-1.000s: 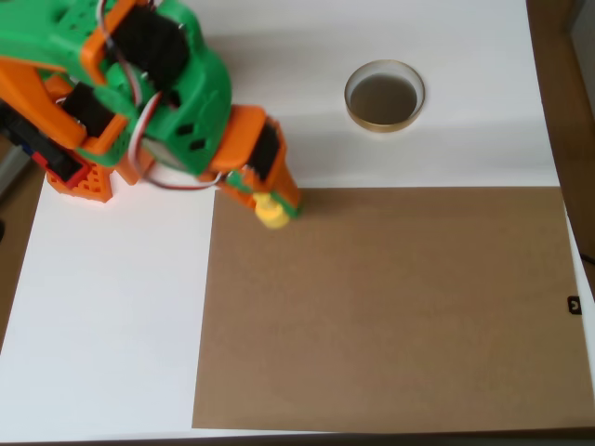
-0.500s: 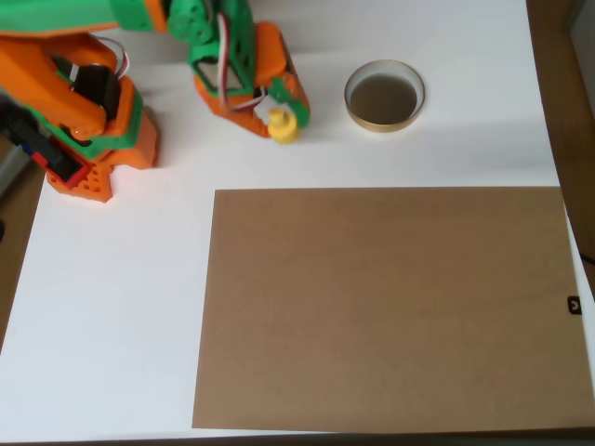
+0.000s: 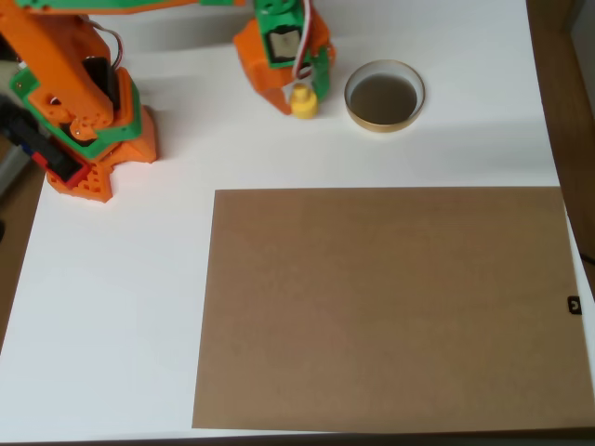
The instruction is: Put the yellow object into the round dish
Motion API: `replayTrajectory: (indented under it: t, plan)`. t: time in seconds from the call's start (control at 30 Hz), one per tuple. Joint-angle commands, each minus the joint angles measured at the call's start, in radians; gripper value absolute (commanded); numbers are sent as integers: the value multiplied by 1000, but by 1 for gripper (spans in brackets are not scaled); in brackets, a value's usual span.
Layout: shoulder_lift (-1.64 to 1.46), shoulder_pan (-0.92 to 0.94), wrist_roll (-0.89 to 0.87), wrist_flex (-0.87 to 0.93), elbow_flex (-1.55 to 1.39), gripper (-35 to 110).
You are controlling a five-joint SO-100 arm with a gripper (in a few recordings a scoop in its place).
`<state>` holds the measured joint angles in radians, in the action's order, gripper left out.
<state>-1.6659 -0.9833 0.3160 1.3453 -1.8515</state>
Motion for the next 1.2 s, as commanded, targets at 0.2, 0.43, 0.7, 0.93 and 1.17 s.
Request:
replayTrajectory:
  t: [0.2, 0.43, 0.7, 0.93, 1.17]
  plan:
    - [190, -54, -48, 14, 353, 0]
    - [362, -69, -69, 29, 540, 0]
    - [474, -69, -66, 34, 641, 0]
    - [537, -80, -75, 71, 746, 0]
    - [566, -94, -81, 101, 790, 10]
